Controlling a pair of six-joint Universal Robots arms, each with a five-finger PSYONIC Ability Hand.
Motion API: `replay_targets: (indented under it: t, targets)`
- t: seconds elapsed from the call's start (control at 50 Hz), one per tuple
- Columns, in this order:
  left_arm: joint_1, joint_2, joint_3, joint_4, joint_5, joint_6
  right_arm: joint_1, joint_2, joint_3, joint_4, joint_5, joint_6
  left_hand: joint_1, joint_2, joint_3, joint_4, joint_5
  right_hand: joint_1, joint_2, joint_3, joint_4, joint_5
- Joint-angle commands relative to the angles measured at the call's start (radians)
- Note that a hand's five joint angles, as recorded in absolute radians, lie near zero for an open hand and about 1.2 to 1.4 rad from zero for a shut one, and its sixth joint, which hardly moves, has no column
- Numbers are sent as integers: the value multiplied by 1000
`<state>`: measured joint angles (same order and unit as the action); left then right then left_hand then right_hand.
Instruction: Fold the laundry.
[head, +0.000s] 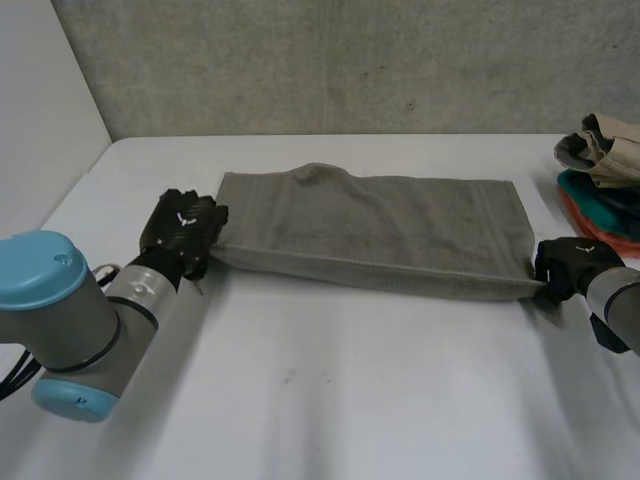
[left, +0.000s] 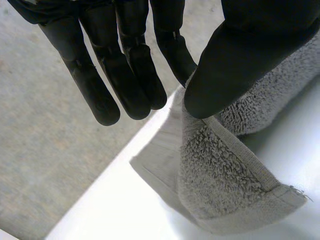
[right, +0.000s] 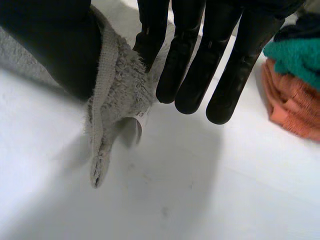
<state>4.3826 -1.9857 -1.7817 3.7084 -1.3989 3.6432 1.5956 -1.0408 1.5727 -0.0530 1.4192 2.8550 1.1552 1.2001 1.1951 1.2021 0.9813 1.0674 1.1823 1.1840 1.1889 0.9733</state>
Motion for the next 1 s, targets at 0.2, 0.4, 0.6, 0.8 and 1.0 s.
replay_targets:
  t: [0.2, 0.4, 0.6, 0.8, 1.0]
  targets:
    - [22, -47, 18, -74, 0, -14, 12, -131, 149, -24, 1, -461, -416, -461, -456, -463, -417, 329, 214, 212, 207, 248]
    - [26, -81, 47, -179, 0, -103, 12, -131, 124, -24, -3, -388, -486, -531, -526, -533, -487, 329, 214, 212, 207, 248]
    - [12, -94, 50, -219, -2, -121, 9, -130, 125, -25, -8, -379, -548, -593, -588, -595, -549, 329, 214, 212, 207, 248]
    - [25, -2, 13, -268, -2, -121, 9, -127, 124, -30, -8, -379, -542, -587, -582, -589, -543, 329, 214, 212, 207, 248]
    - [52, 10, -27, -277, 3, -112, 12, -127, 125, -33, -6, -379, -545, -590, -585, -592, -546, 329, 214, 212, 207, 248]
